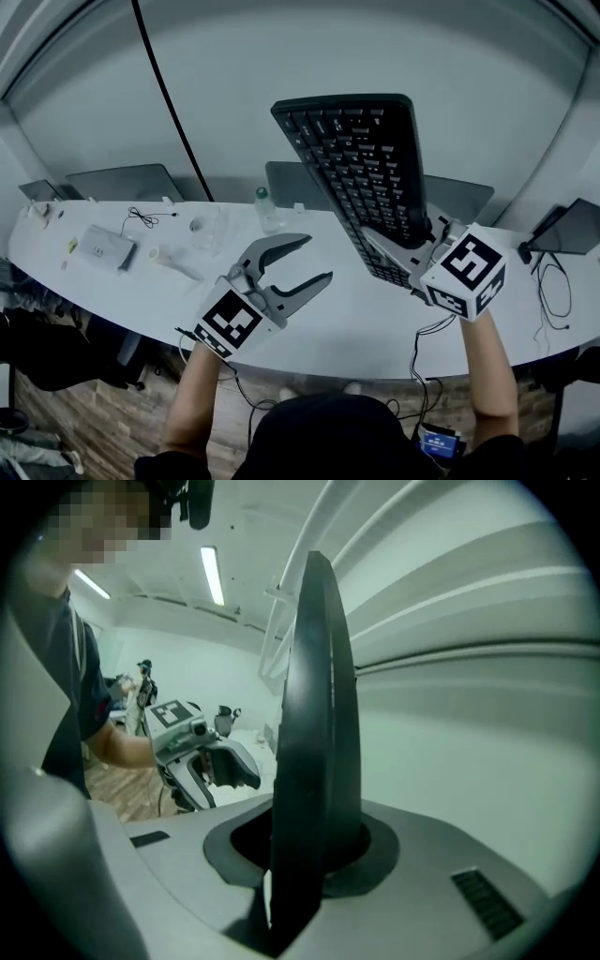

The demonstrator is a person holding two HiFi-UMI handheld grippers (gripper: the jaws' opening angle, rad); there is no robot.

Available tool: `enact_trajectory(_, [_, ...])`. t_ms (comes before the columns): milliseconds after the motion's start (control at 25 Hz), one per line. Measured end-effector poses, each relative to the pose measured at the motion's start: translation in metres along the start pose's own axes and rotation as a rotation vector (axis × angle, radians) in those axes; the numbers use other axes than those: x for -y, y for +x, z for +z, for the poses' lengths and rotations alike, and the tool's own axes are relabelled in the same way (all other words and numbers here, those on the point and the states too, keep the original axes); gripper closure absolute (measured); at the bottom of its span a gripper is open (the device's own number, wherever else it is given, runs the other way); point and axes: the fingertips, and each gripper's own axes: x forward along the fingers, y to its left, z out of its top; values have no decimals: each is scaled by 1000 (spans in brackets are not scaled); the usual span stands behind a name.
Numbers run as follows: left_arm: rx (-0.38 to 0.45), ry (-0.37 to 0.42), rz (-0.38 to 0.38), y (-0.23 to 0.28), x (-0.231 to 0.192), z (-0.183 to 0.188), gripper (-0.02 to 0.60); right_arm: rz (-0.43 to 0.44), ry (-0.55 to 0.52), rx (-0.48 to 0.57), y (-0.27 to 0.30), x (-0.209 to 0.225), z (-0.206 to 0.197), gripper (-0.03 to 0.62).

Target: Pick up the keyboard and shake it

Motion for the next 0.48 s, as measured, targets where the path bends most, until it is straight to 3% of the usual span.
enact_trajectory(280, [67,43,127,-9,-16,18,330,-188,-174,-191,5,19,-22,497])
enact_trajectory(480, [22,151,230,-15,-30,22,311,-298,-267,-309,3,34,-36,497])
